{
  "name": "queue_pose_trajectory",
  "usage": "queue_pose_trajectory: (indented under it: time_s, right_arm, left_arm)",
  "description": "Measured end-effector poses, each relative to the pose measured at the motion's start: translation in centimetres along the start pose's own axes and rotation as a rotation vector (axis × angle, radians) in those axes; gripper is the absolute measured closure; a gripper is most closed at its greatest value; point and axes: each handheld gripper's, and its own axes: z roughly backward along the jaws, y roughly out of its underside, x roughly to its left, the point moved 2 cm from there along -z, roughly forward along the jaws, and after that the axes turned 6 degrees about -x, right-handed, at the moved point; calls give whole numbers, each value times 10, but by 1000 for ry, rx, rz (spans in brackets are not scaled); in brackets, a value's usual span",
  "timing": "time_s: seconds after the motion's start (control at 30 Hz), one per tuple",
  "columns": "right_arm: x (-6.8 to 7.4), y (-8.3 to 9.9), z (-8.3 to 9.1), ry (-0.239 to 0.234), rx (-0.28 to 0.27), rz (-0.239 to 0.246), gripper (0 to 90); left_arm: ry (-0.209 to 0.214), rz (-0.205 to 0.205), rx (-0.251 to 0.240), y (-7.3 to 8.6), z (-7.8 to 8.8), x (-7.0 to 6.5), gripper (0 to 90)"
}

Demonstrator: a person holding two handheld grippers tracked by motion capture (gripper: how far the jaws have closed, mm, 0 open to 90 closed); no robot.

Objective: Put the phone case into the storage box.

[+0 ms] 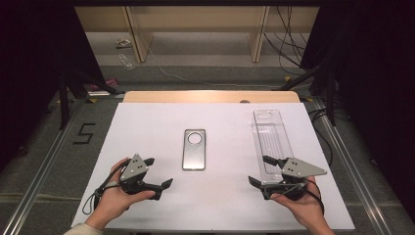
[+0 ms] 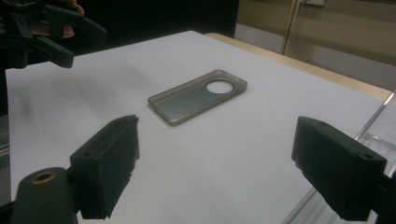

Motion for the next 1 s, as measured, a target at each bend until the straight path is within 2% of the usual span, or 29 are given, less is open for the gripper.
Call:
queue_pose_trajectory:
  time_s: [0.1,0.3,0.5,0.8,1.0]
  right_arm:
    - [4,-6,-7,-10,0,13,162]
    - [13,-22,-29,-43,2,71,161]
    - [18,-38,-61,-75,13,108,161]
    - [19,-51,-101,-95,56,163,162]
    - [16,-52,-126,-93,129,170,166]
  left_arm:
    - [-3,3,-5,1,1,1,66]
    - [-16,1,-18,1,3,5,65]
    - [-16,-8,-25,0,3,6,65]
    - [-13,-16,-25,1,1,5,68]
    - [-14,-24,-26,1,1,7,73]
